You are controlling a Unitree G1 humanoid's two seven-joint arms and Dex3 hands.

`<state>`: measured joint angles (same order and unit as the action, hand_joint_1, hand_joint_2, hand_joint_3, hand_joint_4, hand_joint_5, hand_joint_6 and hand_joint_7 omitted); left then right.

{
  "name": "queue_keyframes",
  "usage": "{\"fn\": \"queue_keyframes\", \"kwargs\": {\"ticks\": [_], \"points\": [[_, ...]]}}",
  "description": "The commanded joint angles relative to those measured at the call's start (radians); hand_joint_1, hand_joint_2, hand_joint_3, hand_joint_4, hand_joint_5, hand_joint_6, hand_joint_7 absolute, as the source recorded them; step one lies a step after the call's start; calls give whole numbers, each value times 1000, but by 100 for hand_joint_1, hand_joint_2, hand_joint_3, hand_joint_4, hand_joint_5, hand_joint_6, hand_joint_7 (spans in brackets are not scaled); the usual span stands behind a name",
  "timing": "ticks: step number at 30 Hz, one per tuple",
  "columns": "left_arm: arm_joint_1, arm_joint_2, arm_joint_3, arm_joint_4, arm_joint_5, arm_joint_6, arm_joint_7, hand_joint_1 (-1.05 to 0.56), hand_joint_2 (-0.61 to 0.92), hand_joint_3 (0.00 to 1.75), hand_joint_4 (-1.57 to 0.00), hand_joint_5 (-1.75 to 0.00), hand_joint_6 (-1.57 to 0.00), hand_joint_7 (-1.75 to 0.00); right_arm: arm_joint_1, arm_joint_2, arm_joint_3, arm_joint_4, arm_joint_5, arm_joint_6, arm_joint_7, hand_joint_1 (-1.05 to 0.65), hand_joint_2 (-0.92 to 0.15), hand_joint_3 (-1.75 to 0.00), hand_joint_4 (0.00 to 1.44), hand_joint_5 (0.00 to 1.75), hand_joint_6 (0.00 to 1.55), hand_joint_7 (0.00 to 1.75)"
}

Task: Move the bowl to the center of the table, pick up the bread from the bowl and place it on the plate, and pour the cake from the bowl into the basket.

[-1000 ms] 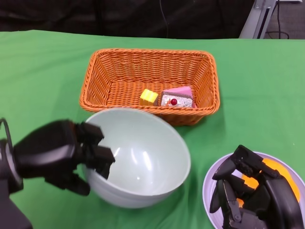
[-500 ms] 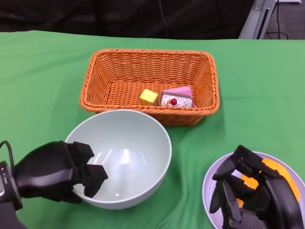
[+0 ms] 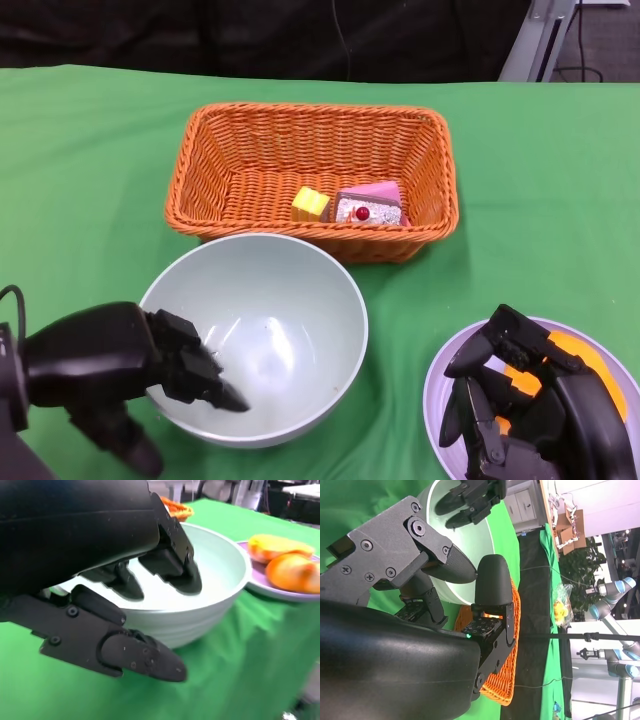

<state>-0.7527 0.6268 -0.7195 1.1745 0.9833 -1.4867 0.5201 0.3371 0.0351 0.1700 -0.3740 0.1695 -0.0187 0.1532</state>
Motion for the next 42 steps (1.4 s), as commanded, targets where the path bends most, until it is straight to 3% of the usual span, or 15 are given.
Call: {"fn": "queue_keyframes", "kwargs": {"ticks": [1, 2, 4, 6, 8, 10, 13, 15, 19, 21, 26, 28, 31, 38, 42], "points": [[-33, -32, 23, 194, -158, -112, -237, -105, 92, 29, -5, 0, -14, 0, -2, -10, -6, -1, -8, -1, -4, -14, -50, -129, 75, 175, 58, 160], [-52, -74, 109, 317, -184, -122, -369, -105, 92, 29, -2, 0, -12, 0, -2, -9, -6, -1, -8, 0, -4, -14, -50, -129, 75, 175, 58, 159], [-146, -140, 427, 647, -138, -128, -678, -105, 92, 32, 0, 0, -10, 0, -2, -7, -7, 3, -7, -1, -3, -14, -49, -129, 75, 175, 59, 159], [-219, -147, 666, 851, -115, -110, -907, -105, 92, 37, 0, 0, -9, -1, -2, -4, -7, 6, -1, -1, 0, -14, -49, -129, 76, 175, 60, 159], [-236, -140, 925, 913, -226, 34, -1222, -105, 92, 39, -11, -5, -13, -2, 0, -1, -5, 3, 3, 1, 1, -14, -49, -129, 76, 175, 60, 159], [-235, -141, 1126, 920, -340, 181, -1456, -104, 92, 36, -18, -8, -17, -3, 2, -2, -2, -2, 0, 5, 0, -14, -49, -129, 77, 175, 60, 159], [-199, -185, 1365, 920, -481, 294, -1551, -65, 92, 18, -51, -16, -44, -8, 7, -6, 2, -18, -5, 19, -3, -14, -49, -130, 77, 175, 60, 159], [-177, -215, 1452, 920, -528, 313, -1544, -44, 92, 13, -72, -24, -58, -11, 9, -4, 2, -21, 2, 22, -1, -14, -49, -130, 76, 175, 60, 159], [-144, -264, 1574, 920, -583, 305, -1565, -29, 92, 15, -88, -36, -71, -12, 11, -8, 4, -31, 21, 33, 12, -14, -48, -130, 76, 175, 60, 159], [-127, -292, 1619, 920, -601, 275, -1566, -20, 92, 22, -80, -74, -86, -11, 11, -13, 4, -32, 25, 28, 22, -15, -49, -130, 75, 175, 59, 159], [-105, -328, 1588, 920, -594, 165, -1527, -12, 92, 30, -74, -121, -104, -24, 5, -20, 10, -24, 13, 22, 35, -14, -48, -130, 73, 175, 59, 158], [-106, -331, 1555, 920, -593, 167, -1514, -10, 92, 32, -72, -136, -91, -69, 0, -26, 14, -15, 2, 9, 42, -13, -49, -130, 72, 175, 59, 158], [-106, -339, 1507, 918, -592, 167, -1502, -8, 92, 36, -67, -150, -76, -108, -18, -30, 12, 2, 7, 1, 57, -15, -51, -127, 70, 175, 58, 156], [-73, -368, 1456, 869, -583, 90, -1528, -9, 90, 44, -68, -157, -72, -120, -82, -19, 22, 56, 24, -9, 100, -16, -54, -113, 72, 174, 63, 148], [-74, -346, 1463, 918, -557, 42, -1533, -9, 75, 78, -67, -166, -70, -129, -109, -13, 56, 47, 7, 10, 100, -19, -51, -115, 73, 173, 65, 146]]}}
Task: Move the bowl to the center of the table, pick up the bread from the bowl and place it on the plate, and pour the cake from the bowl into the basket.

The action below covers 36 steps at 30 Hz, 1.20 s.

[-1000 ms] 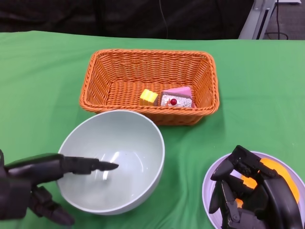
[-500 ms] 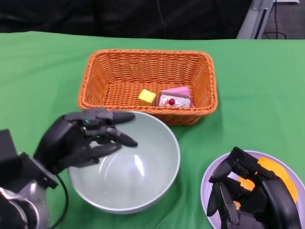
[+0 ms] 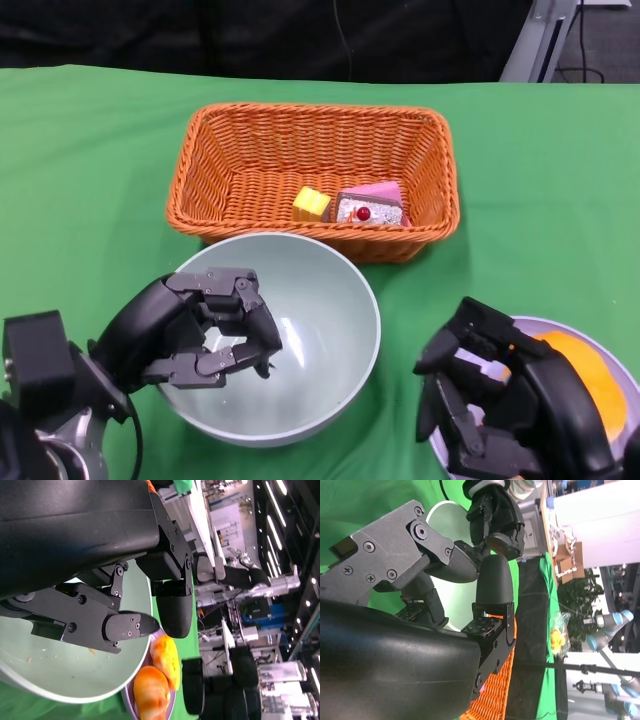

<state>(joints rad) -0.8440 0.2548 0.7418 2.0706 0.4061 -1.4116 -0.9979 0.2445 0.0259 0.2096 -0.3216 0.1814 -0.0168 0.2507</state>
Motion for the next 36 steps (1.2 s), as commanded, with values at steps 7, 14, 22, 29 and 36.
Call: {"fn": "queue_keyframes", "kwargs": {"ticks": [7, 14, 22, 29, 36], "points": [[14, 44, 35, 24, 77, -63, -37, -13, 72, 87, -65, -174, -68, -135, 19, -28, 54, -84, -11, 32, -1, -17, -55, -111, 70, 172, 69, 138], [22, 59, 30, 24, 136, -90, -9, -11, 73, 82, -67, -173, -70, -140, 55, -47, 71, -135, -20, 43, -10, -14, -49, -124, 71, 173, 69, 139], [31, 59, 75, 24, 187, -85, -14, -12, 78, 71, -66, -173, -70, -135, 48, -50, 64, -134, 11, 55, 4, -15, -51, -119, 71, 174, 68, 137], [40, 64, 93, 24, 221, -84, -12, -11, 74, 78, -66, -173, -69, -139, 50, -49, 64, -139, 11, 61, -1, -15, -51, -118, 72, 172, 69, 135], [46, 66, 105, 24, 240, -83, -11, -11, 72, 81, -67, -170, -69, -138, 55, -55, 65, -144, 10, 59, 0, -15, -51, -118, 72, 172, 70, 134]]}}
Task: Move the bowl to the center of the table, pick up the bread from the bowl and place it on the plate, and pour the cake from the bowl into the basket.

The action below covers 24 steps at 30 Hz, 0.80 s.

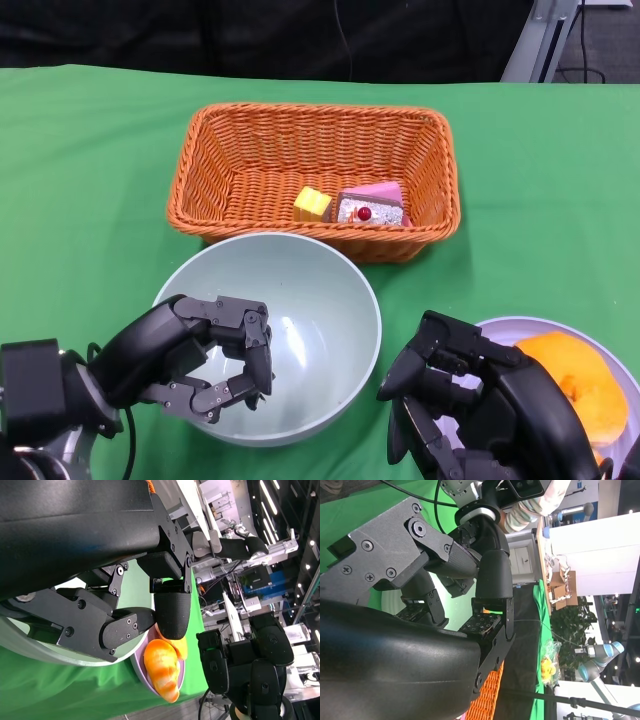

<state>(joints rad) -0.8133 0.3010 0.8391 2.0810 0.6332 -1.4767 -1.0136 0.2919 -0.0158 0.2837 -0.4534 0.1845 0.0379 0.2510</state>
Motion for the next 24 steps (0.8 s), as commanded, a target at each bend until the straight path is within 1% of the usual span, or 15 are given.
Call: {"fn": "queue_keyframes", "kwargs": {"ticks": [1, 10, 24], "points": [[15, 20, 7, 13, 16, -20, 7, -10, 72, 82, -67, -171, -69, -138, 7, -14, -9, -12, 8, 5, -1, -15, -51, -118, 71, 171, 70, 134], [18, 24, 7, 13, 27, -15, 13, -10, 69, 87, -66, -172, -69, -138, 7, -15, -7, -7, 1, -2, -4, -15, -50, -120, 71, 172, 70, 134], [17, 21, -3, 13, 36, -21, 29, -10, 66, 90, -66, -173, -69, -138, 7, -16, -10, 2, 12, -5, 5, -16, -51, -119, 71, 172, 70, 134]]}}
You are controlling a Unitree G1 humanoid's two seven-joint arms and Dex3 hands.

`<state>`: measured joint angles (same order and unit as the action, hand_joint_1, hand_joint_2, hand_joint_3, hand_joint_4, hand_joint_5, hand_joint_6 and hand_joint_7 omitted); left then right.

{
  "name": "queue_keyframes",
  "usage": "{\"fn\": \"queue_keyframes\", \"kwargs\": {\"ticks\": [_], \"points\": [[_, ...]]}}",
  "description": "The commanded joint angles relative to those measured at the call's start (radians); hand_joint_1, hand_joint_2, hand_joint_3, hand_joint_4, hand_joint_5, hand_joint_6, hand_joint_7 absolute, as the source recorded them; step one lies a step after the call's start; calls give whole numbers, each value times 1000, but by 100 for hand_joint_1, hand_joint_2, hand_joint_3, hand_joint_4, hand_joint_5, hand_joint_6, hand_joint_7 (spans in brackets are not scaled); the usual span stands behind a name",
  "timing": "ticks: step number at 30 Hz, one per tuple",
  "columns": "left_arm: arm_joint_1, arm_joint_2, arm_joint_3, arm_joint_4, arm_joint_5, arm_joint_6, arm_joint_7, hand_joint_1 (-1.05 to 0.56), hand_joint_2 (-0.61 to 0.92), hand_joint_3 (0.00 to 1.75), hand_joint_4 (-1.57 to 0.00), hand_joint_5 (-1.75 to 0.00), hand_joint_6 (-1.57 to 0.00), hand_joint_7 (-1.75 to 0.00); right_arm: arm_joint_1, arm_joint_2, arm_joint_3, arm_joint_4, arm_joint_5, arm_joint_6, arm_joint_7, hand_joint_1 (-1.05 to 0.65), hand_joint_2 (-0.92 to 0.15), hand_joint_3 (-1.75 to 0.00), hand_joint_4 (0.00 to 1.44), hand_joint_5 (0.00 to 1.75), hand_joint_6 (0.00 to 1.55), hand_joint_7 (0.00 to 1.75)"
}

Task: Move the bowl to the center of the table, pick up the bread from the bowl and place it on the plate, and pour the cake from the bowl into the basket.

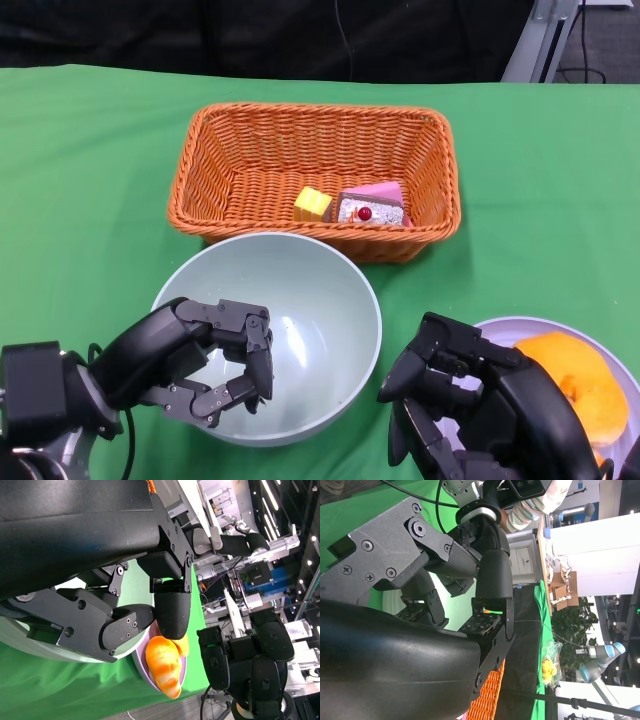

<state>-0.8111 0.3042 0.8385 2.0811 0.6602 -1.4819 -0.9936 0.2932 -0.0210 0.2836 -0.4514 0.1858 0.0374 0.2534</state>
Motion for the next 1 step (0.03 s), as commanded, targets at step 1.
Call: {"fn": "queue_keyframes", "kwargs": {"ticks": [1], "points": [[15, 18, -1, 13, 10, -14, 9, -9, 66, 91, -65, -173, -69, -137, 6, -11, -9, 0, 10, -5, 2, -15, -51, -119, 70, 172, 70, 134]]}}
